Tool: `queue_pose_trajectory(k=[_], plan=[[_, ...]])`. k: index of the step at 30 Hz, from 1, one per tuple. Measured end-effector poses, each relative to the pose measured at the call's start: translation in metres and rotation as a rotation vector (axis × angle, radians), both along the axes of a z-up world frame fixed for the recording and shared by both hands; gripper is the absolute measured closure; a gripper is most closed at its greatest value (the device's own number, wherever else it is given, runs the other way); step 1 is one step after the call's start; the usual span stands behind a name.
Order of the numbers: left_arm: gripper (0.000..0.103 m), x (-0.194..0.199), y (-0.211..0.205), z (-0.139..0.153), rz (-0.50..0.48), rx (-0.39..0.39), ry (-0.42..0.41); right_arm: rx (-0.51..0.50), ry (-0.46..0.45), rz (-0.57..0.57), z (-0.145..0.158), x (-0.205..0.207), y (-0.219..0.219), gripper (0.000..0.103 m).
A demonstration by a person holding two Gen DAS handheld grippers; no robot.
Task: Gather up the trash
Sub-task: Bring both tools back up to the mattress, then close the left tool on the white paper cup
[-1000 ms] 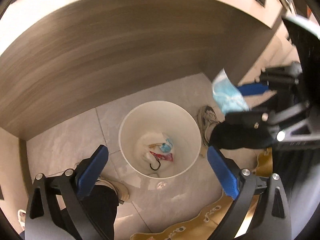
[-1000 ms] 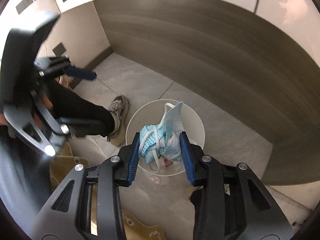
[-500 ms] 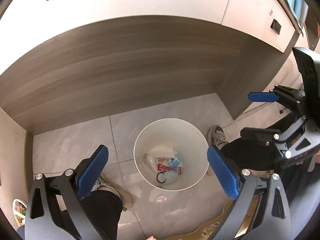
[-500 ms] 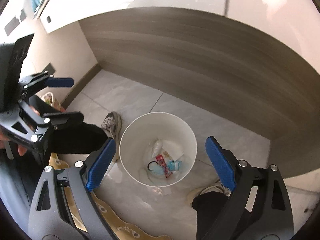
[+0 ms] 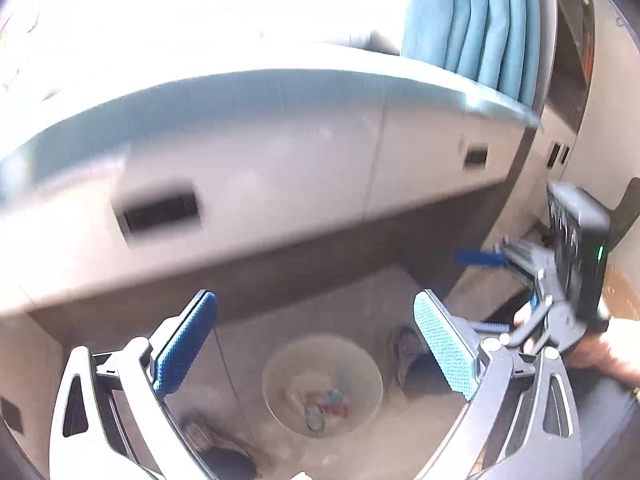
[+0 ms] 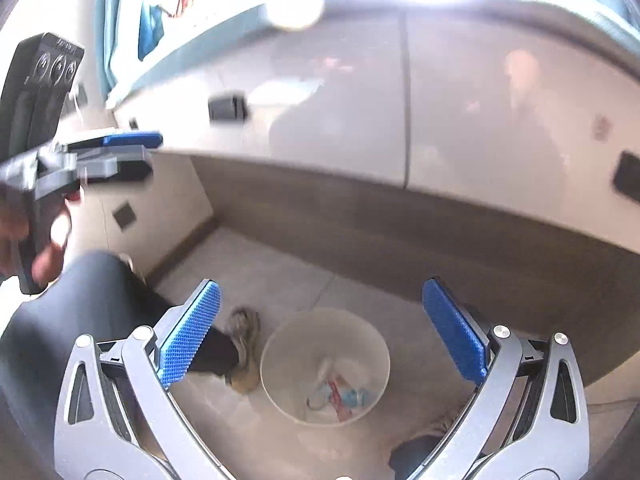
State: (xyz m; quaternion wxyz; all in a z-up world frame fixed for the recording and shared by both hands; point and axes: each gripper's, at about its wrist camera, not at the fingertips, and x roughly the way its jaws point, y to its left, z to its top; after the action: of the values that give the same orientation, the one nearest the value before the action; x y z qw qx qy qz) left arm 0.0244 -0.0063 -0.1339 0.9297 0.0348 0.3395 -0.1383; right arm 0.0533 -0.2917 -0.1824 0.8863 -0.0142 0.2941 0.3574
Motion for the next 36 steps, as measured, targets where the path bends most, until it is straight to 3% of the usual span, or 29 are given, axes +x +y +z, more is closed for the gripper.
queue_pose_trajectory(k=[5, 9, 13, 19, 22, 26, 29, 32, 34, 36], plan=[[0.006, 0.042, 0.013, 0.075, 0.038, 0.057, -0.047, 0.106, 0.009, -0.083, 0.032, 0.007, -0.026, 0.005], [0.006, 0.093, 0.025, 0.12, 0.059, 0.026, -0.039, 0.098, -0.109, -0.086, 0.094, 0.014, -0.028, 0.005], [0.006, 0.148, 0.035, 0.14, 0.086, 0.032, -0.025, -0.004, -0.224, -0.08, 0.176, 0.048, -0.015, 0.005], [0.006, 0.249, 0.053, 0.139, 0.112, -0.034, 0.031, -0.142, -0.173, -0.051, 0.237, 0.165, 0.026, 0.005], [0.006, 0.289, 0.056, 0.134, 0.142, -0.011, 0.047, -0.149, -0.13, -0.06, 0.241, 0.238, 0.048, 0.005], [0.006, 0.332, 0.055, 0.125, 0.11, 0.019, 0.075, -0.144, 0.012, -0.09, 0.215, 0.315, 0.064, 0.005], [0.006, 0.361, 0.053, 0.119, 0.07, 0.024, 0.129, -0.08, 0.197, -0.079, 0.194, 0.349, 0.057, 0.005], [0.008, 0.378, 0.047, 0.116, 0.078, 0.064, 0.143, -0.01, 0.219, -0.098, 0.194, 0.354, 0.045, 0.005], [0.036, 0.383, 0.043, 0.109, 0.069, 0.083, 0.184, -0.014, 0.234, -0.122, 0.192, 0.356, 0.044, 0.005], [0.042, 0.386, 0.047, 0.107, 0.081, 0.068, 0.198, -0.026, 0.248, -0.15, 0.19, 0.358, 0.043, 0.005]])
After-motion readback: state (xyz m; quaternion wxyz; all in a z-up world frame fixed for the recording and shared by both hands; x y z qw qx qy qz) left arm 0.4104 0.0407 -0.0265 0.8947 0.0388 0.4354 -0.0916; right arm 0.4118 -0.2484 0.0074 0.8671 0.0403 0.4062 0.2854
